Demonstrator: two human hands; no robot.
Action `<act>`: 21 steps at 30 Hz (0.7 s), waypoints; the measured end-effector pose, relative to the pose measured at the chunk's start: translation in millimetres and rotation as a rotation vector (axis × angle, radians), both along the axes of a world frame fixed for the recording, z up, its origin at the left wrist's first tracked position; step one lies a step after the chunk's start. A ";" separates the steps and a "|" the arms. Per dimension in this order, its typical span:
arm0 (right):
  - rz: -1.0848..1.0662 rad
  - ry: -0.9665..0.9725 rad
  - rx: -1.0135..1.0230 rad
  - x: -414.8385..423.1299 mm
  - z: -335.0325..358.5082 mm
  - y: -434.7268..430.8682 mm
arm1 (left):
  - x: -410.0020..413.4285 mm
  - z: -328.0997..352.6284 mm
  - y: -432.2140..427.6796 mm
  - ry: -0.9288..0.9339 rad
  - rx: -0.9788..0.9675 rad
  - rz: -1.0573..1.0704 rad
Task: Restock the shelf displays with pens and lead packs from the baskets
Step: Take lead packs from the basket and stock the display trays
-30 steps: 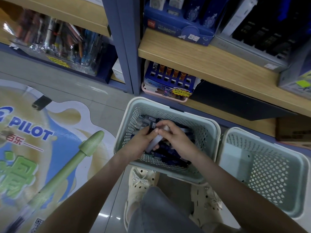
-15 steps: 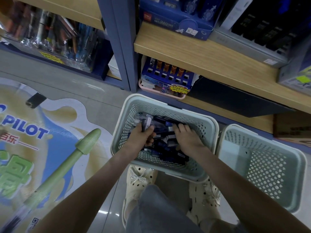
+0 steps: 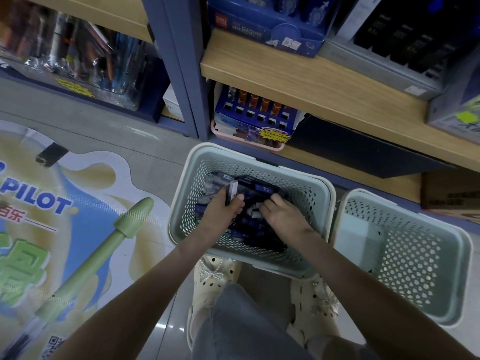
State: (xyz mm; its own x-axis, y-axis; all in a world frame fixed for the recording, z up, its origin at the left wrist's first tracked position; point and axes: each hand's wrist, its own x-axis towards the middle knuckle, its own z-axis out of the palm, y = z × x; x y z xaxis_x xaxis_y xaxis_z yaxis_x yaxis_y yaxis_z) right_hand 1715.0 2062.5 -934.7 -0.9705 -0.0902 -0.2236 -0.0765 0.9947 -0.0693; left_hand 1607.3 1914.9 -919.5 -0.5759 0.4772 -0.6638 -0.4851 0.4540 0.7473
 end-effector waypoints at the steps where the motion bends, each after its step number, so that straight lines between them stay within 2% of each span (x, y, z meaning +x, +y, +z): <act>1: -0.014 0.025 -0.025 -0.2 0.0 -1.1 | 0.6 -0.1 -0.2 0.012 0.012 -0.005; 4: -0.088 0.070 -0.162 -5.1 2.2 -1.9 | 0.6 -1.7 -2.3 0.018 0.061 0.016; 6: -0.253 0.061 -0.419 -16.5 15.8 -5.6 | -0.5 -1.2 -3.7 0.032 0.116 0.028; 9: -0.647 -0.032 -0.878 -41.6 44.0 -13.0 | -3.2 10.0 -5.0 0.044 0.213 -0.031; 12: -0.786 -0.145 -1.133 -52.3 57.1 -14.1 | -8.4 22.9 -7.8 0.032 0.272 -0.137; 15: -0.866 -0.180 -1.229 -51.5 56.5 -11.2 | -14.1 29.2 -9.4 0.040 0.255 -0.313; 17: -0.857 -0.184 -1.213 -51.2 54.7 -10.3 | -12.2 28.8 -9.0 0.021 0.255 -0.367; 21: -0.720 -0.213 -1.034 -44.2 43.7 -6.9 | -7.0 23.4 -11.5 -0.116 0.194 -0.123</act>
State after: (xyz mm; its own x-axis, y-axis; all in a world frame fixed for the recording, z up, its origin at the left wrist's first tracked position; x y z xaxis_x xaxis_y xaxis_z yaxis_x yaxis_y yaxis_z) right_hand 1670.9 2055.5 -891.1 -0.8262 0.2143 -0.5210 0.5630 0.2824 -0.7767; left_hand 1600.3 1903.4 -896.1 -0.4308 0.6639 -0.6113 -0.5228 0.3686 0.7687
